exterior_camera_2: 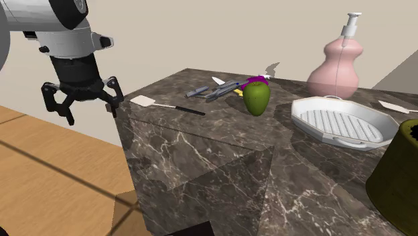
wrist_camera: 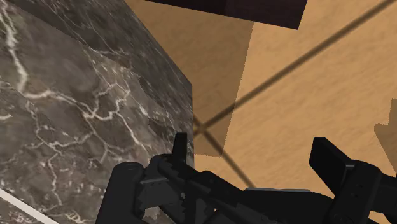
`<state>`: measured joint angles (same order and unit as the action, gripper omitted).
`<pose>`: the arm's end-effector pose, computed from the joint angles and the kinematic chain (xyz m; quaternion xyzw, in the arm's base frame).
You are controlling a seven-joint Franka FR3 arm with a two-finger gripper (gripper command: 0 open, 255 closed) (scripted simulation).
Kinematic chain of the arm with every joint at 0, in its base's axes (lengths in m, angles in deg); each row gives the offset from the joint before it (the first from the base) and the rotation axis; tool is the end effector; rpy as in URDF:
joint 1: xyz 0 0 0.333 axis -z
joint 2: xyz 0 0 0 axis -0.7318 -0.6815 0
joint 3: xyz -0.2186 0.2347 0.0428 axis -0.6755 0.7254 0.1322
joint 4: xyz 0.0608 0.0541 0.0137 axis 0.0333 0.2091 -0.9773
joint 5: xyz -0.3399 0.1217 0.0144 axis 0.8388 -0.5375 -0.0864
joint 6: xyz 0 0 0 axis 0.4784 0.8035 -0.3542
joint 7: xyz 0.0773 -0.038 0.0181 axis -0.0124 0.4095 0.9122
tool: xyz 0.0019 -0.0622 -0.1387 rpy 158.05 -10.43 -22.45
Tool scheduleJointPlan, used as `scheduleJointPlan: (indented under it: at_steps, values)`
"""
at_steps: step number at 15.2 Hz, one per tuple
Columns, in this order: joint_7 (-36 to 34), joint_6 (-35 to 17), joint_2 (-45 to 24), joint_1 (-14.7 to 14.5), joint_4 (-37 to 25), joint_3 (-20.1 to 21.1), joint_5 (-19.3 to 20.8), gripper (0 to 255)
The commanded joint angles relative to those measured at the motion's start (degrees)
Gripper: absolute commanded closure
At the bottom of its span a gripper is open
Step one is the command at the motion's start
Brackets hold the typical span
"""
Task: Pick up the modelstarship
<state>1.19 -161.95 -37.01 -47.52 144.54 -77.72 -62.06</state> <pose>0.2710 0.0306 0.5908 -0.9964 -0.0678 -0.0469 0.0177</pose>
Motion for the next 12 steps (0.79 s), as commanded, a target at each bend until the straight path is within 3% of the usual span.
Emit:
scheduleJointPlan:
  at_steps: [1, 12]
  values:
    - [0.0, 0.0, 0.0, 0.0, 0.0, 0.0, 0.0, 0]
    - [14.87, -1.32, -12.41, 3.33, -8.73, -11.38, 8.64, 0]
